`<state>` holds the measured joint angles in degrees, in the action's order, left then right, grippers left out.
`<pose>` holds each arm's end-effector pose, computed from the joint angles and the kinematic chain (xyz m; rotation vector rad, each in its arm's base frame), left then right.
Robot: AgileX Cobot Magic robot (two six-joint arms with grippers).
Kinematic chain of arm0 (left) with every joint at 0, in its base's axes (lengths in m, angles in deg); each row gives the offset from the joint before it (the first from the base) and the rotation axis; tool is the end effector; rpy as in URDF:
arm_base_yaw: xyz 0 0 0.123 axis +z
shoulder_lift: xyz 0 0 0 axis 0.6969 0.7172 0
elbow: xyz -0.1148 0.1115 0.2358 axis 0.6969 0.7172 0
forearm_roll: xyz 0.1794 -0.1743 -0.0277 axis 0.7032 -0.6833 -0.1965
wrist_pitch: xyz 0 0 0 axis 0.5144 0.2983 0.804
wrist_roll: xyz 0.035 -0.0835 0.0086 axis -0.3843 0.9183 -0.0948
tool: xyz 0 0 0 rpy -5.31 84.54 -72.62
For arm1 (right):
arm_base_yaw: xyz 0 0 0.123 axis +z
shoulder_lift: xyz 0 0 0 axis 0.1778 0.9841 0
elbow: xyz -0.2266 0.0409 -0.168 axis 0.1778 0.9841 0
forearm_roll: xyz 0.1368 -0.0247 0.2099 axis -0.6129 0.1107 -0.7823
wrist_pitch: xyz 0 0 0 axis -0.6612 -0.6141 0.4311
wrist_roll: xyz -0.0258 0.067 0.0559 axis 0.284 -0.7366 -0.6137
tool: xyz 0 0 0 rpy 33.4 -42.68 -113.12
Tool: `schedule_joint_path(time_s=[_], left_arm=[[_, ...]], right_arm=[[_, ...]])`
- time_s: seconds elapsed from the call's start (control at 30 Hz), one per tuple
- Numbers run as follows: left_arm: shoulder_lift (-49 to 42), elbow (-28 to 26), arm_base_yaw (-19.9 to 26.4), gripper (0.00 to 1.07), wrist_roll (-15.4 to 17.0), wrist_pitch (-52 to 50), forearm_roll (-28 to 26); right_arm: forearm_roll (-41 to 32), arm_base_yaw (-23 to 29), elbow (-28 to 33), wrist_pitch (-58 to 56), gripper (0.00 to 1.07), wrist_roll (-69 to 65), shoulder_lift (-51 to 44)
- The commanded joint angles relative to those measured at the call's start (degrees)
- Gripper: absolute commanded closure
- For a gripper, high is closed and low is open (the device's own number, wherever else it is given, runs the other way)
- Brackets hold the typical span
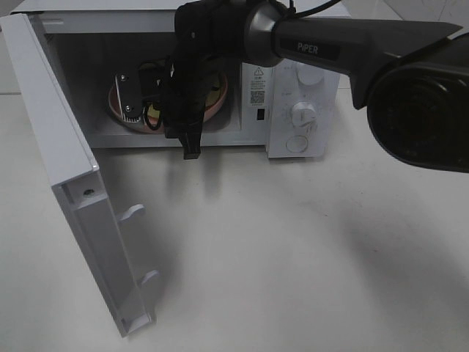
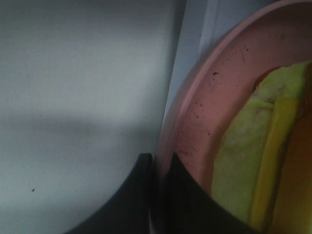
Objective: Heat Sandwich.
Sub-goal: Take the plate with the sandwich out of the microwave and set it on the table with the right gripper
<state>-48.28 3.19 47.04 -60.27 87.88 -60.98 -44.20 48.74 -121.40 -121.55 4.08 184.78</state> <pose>-0.0042 -0.0083 0.2790 0.0566 2.0138 -0.0254 0.4252 0.3387 0.1651 -2.0541 1.5394 -0.1892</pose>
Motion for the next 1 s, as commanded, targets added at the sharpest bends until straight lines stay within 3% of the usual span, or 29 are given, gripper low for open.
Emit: schedule_joint_path(time_s=[0.03, 0.47, 1.0], left_arm=[[-1.26, 0.23, -0.46, 0.03, 0.11, -0.34, -0.11], [-1.26, 0.23, -0.46, 0.03, 0.11, -0.34, -0.11], [-1.26, 0.23, -0.46, 0.03, 0.11, -0.34, -0.11]], right_arm=[[-0.4, 0.23, 1.72, 1.78, 1.07, 3.09, -2.75], [-1.89, 0.06, 12.49, 10.14, 1.07, 9.05, -8.82], [-3.44, 0.06, 21.54, 13.87, 1.07, 11.8, -14.21]])
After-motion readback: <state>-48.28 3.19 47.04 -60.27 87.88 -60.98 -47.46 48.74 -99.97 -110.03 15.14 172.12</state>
